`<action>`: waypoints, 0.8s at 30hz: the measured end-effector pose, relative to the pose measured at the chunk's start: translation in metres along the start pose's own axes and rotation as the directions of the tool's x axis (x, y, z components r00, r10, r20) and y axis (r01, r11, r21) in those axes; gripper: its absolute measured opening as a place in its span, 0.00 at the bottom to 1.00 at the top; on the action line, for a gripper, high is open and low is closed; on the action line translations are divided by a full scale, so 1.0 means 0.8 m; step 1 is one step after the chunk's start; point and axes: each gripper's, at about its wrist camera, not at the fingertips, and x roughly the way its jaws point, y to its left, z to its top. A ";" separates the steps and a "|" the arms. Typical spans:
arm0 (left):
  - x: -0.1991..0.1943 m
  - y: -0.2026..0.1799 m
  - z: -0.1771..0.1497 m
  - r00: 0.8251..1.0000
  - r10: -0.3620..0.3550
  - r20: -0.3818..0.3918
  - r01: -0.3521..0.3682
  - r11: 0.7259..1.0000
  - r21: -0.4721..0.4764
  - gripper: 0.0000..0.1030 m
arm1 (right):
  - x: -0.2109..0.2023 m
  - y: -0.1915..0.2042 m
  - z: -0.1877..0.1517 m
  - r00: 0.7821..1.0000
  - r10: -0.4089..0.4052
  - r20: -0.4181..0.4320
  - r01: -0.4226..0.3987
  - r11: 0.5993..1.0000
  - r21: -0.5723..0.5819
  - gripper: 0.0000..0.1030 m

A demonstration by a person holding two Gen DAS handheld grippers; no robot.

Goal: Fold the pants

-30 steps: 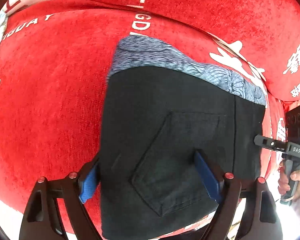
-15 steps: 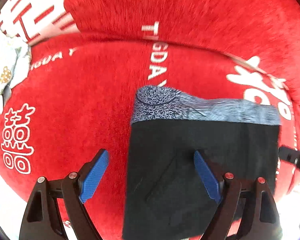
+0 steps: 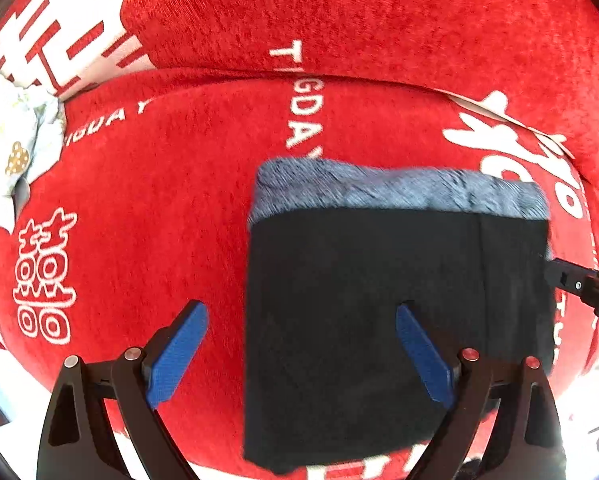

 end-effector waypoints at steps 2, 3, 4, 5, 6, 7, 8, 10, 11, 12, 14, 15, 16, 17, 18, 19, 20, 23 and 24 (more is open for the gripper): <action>-0.003 -0.007 -0.007 1.000 -0.005 -0.015 0.005 1.000 0.001 0.93 | -0.012 -0.003 -0.011 1.000 0.005 0.006 -0.005 1.000 0.025 0.46; -0.006 -0.012 -0.012 1.000 -0.006 -0.022 0.007 1.000 0.005 0.93 | -0.018 -0.004 -0.016 1.000 0.006 0.011 -0.006 0.999 0.034 0.49; -0.007 -0.017 -0.015 1.000 -0.009 -0.026 0.009 1.000 0.010 0.93 | -0.022 -0.004 -0.021 1.000 0.005 0.013 -0.006 0.999 0.039 0.52; -0.011 -0.023 -0.019 1.000 -0.012 -0.026 0.012 1.000 0.018 0.93 | -0.027 -0.004 -0.027 1.000 0.004 0.015 -0.005 0.999 0.042 0.55; -0.013 -0.028 -0.022 1.000 -0.012 -0.025 0.013 1.000 0.023 0.93 | -0.032 -0.003 -0.034 1.000 -0.001 0.015 0.000 0.999 0.042 0.58; -0.017 -0.032 -0.024 1.000 -0.015 -0.021 0.016 1.000 0.027 0.93 | -0.035 -0.002 -0.038 1.000 -0.007 0.014 0.006 0.999 0.042 0.66; -0.023 -0.038 -0.026 1.000 -0.019 -0.010 0.020 0.999 0.031 0.93 | -0.038 -0.001 -0.044 1.000 -0.013 0.013 0.013 0.999 0.043 0.73; -0.032 -0.045 -0.028 1.000 -0.013 0.011 0.012 0.999 0.036 0.93 | -0.045 0.000 -0.052 1.000 -0.018 0.017 0.018 0.999 0.048 0.78; -0.035 -0.049 -0.029 1.000 -0.007 0.020 0.006 0.999 0.036 0.93 | -0.047 0.001 -0.055 1.000 -0.024 0.020 0.023 0.999 0.048 0.78; -0.038 -0.053 -0.029 1.000 -0.002 0.026 0.002 0.999 0.034 0.93 | -0.050 0.002 -0.058 0.999 -0.031 0.022 0.030 0.998 0.046 0.78; -0.041 -0.057 -0.027 1.000 0.002 0.027 -0.003 1.000 0.027 0.93 | -0.053 0.003 -0.063 0.999 -0.043 0.024 0.042 0.998 0.042 0.82; -0.043 -0.060 -0.027 1.000 0.006 0.030 -0.006 1.000 0.020 0.93 | -0.055 0.004 -0.065 0.998 -0.056 0.026 0.055 0.998 0.040 0.82; -0.045 -0.062 -0.027 0.999 0.008 0.032 -0.008 1.000 0.016 0.93 | -0.057 0.005 -0.067 0.996 -0.078 0.033 0.077 0.996 0.037 0.83; -0.046 -0.065 -0.027 0.999 0.012 0.035 -0.013 1.000 0.013 0.93 | -0.060 0.006 -0.068 0.994 -0.098 0.045 0.097 0.995 0.034 0.86; -0.049 -0.068 -0.028 0.999 0.022 0.042 -0.022 1.000 0.010 0.93 | -0.064 0.007 -0.069 0.992 -0.115 0.057 0.113 0.993 0.030 0.87; -0.051 -0.072 -0.029 0.998 0.028 0.048 -0.029 1.000 0.008 0.93 | -0.068 0.008 -0.070 0.990 -0.125 0.071 0.123 0.992 0.025 0.90; -0.052 -0.077 -0.031 0.998 0.036 0.051 -0.037 0.999 0.008 0.93 | -0.071 0.009 -0.070 0.988 -0.129 0.080 0.128 0.992 0.017 0.99; -0.054 -0.088 -0.037 0.998 0.043 0.037 -0.043 0.999 -0.003 0.93 | -0.079 0.015 -0.073 0.987 -0.129 0.095 0.132 0.991 -0.026 1.00; -0.056 -0.091 -0.039 0.999 0.041 0.032 -0.041 0.999 -0.010 0.93 | -0.080 0.016 -0.075 0.987 -0.131 0.093 0.136 0.990 -0.041 1.00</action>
